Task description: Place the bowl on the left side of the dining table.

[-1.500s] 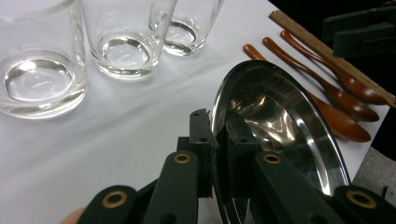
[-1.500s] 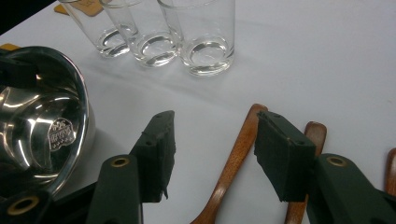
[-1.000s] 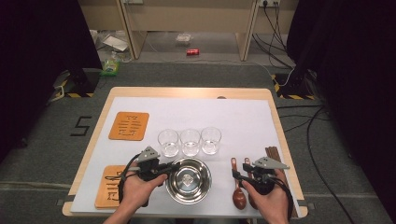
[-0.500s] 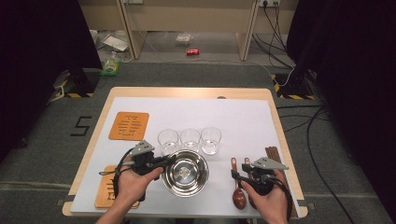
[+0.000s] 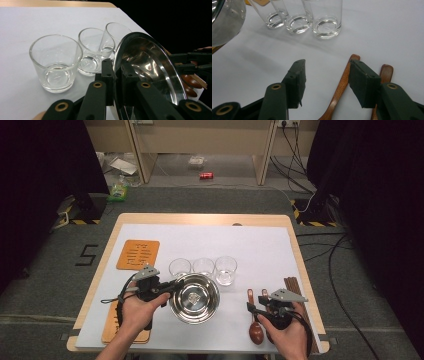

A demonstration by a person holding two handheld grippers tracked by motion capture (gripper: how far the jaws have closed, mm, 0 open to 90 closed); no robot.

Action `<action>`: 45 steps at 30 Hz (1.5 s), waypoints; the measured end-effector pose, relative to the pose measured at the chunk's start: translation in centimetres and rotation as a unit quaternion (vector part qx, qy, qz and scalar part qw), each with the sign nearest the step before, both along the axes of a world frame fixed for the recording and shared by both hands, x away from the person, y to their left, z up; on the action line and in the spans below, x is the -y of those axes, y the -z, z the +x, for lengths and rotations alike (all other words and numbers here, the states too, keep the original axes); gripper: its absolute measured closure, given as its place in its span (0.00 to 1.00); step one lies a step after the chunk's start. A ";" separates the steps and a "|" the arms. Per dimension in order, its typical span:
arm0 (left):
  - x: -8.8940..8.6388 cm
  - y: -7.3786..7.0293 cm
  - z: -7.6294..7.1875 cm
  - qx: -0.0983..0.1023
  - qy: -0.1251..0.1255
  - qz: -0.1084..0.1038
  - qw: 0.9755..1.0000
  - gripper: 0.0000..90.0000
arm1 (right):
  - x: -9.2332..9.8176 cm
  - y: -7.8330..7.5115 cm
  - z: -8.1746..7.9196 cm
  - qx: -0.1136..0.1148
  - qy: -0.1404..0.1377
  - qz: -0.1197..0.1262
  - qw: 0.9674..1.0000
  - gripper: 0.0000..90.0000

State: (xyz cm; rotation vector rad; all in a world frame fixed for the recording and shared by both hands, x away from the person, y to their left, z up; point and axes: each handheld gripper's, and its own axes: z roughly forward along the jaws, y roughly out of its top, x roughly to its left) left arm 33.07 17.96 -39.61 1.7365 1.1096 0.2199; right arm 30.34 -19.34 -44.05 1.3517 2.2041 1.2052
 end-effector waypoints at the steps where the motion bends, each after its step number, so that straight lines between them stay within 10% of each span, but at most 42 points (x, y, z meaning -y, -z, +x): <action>1: -0.1 0.0 0.1 -0.001 -0.001 0.001 1.000 0.92 | 0.0 0.0 0.0 0.000 0.001 0.001 1.000 0.53; 45: -4.8 -2.3 2.4 0.013 -0.074 -0.027 0.997 0.92 | 0.1 0.2 -0.1 0.000 0.001 0.000 1.000 0.54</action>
